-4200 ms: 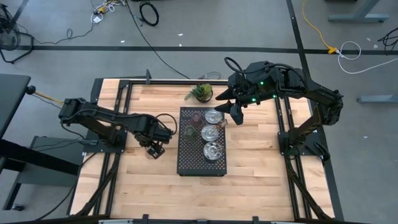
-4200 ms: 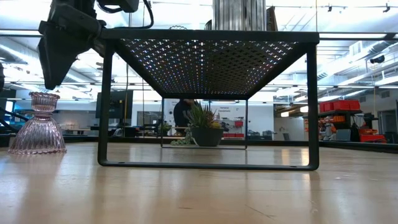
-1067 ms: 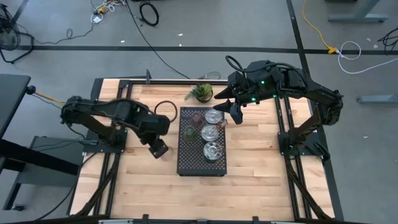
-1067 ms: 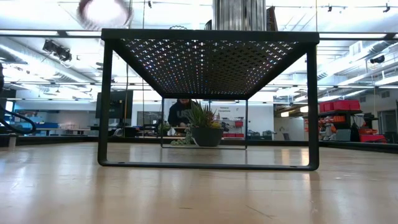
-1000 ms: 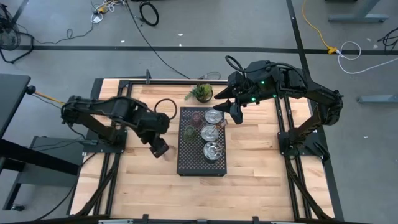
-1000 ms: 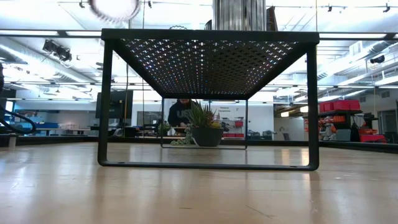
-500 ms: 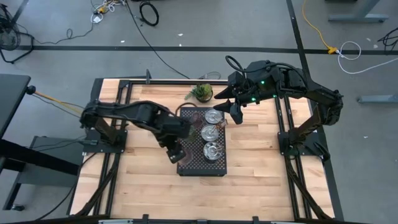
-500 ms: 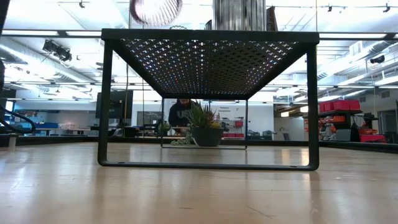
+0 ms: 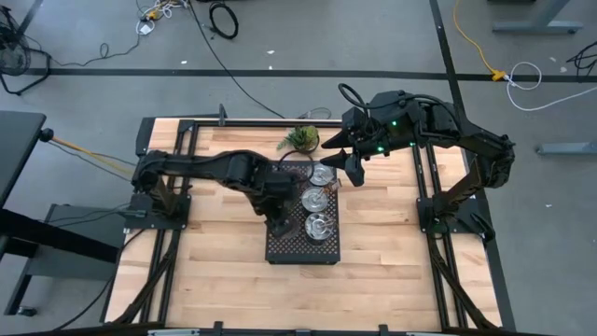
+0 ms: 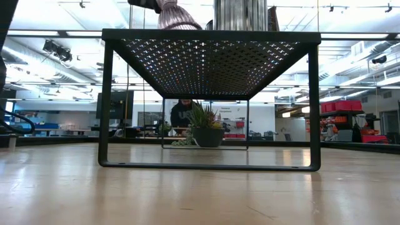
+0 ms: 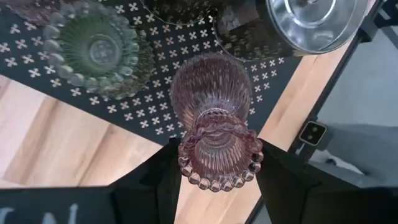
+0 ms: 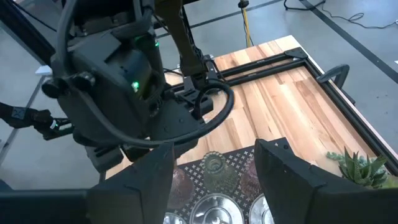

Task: Pick & Place candle stick holders
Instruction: Put the pink glass candle holder on the shelf aligned with the other glass candle holders, then return to Home Position

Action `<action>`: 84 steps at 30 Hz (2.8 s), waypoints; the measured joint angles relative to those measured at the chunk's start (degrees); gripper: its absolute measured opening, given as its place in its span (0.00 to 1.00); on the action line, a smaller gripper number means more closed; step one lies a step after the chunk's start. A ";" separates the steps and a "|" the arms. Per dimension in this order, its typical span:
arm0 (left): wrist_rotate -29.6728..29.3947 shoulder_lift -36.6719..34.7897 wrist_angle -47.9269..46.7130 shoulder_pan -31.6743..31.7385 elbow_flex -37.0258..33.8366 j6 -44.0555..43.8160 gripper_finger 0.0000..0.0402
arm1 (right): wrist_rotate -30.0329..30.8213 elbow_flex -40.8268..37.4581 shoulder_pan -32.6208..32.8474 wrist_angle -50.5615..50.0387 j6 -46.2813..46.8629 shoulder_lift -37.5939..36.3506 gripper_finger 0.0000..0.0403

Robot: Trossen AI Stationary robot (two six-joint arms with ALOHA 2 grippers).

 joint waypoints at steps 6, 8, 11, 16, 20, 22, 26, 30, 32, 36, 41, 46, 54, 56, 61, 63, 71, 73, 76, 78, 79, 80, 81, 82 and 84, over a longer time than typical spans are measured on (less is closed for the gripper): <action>0.09 0.66 -0.37 0.39 0.02 2.42 0.46 | 0.00 0.00 0.02 -0.06 -0.02 0.00 0.55; 0.09 0.84 -0.37 0.37 0.02 2.59 0.46 | 0.00 0.00 0.02 -0.08 -0.28 0.00 0.55; 0.09 0.98 0.19 0.38 0.00 3.87 0.46 | -0.01 0.00 0.01 -0.08 -0.39 0.00 0.55; -0.11 1.47 0.87 0.38 -0.04 4.94 0.47 | 0.00 0.00 0.00 -0.06 -0.42 0.00 0.55; -0.25 1.41 0.93 0.38 -0.02 4.97 0.47 | 0.00 0.00 0.02 -0.06 -0.42 0.00 0.55; -0.34 1.41 0.93 0.38 -0.02 4.98 0.47 | 0.00 0.00 0.01 -0.06 -0.42 0.00 0.55; -0.33 1.41 0.95 0.38 -0.02 4.94 0.47 | 0.00 -0.01 0.01 -0.04 -0.42 0.00 0.55; -0.33 1.40 0.95 0.38 -0.02 4.92 0.47 | 0.00 0.00 0.02 -0.04 -0.42 0.00 0.55; -0.31 1.39 0.95 0.38 -0.02 4.68 0.47 | 0.00 0.00 0.00 -0.04 -0.42 0.00 0.55; -0.33 1.37 0.95 0.38 -0.02 4.91 0.47 | 0.00 0.00 0.02 -0.03 -0.42 0.00 0.55; 0.52 1.37 0.95 0.57 -0.02 4.33 0.48 | 0.00 0.00 0.02 -0.04 -0.42 0.00 0.55; 0.74 1.34 1.85 0.68 0.00 3.87 0.55 | 0.00 0.00 0.02 -0.03 -0.42 0.00 0.55; 0.76 1.28 3.44 0.68 0.02 4.07 0.69 | 0.00 0.00 0.02 -0.02 -0.42 0.00 0.55; 0.76 1.28 3.89 0.68 0.02 4.07 0.70 | 0.00 -0.01 0.00 -0.02 -0.42 0.00 0.55; 0.80 1.28 3.93 0.68 0.02 4.03 0.71 | 0.00 0.00 0.01 -0.02 -0.42 0.00 0.55; 0.80 1.28 3.91 0.68 0.02 4.03 0.71 | 0.00 0.00 0.02 -0.02 -0.42 0.00 0.55; -1.63 -1.47 4.47 0.74 -0.01 3.86 0.71 | 0.00 0.00 0.00 -0.02 -0.51 0.00 0.55; -4.70 -3.09 4.76 0.68 -0.04 4.70 0.71 | 0.01 0.00 0.00 -0.08 -1.71 0.00 0.55; -9.20 -6.56 4.63 0.16 0.05 9.88 0.71 | -0.01 0.00 0.02 -0.78 -4.69 -0.03 0.55; -13.63 -9.16 3.76 -0.89 0.00 13.17 0.71 | -0.02 -0.04 0.02 -1.69 -5.89 -0.37 0.54; -16.39 -10.57 3.93 -1.44 0.00 15.09 0.71 | 0.00 -0.04 0.02 -1.92 -6.33 -0.66 0.54; -19.55 -12.12 3.53 -2.29 0.00 16.69 0.71 | -0.01 -0.04 0.02 -2.32 -6.53 -1.17 0.53; -22.72 -13.70 3.07 -3.10 0.00 17.53 0.71 | -0.01 -0.04 0.02 -2.92 -6.61 -1.59 0.53; -26.20 -15.25 3.03 -3.87 0.02 18.14 0.71 | -0.02 -0.04 0.03 -3.04 -6.68 -2.11 0.52; -32.22 -18.66 1.97 -5.70 -0.36 18.31 0.71 | 0.00 -0.04 0.04 -3.26 -6.54 -3.30 0.51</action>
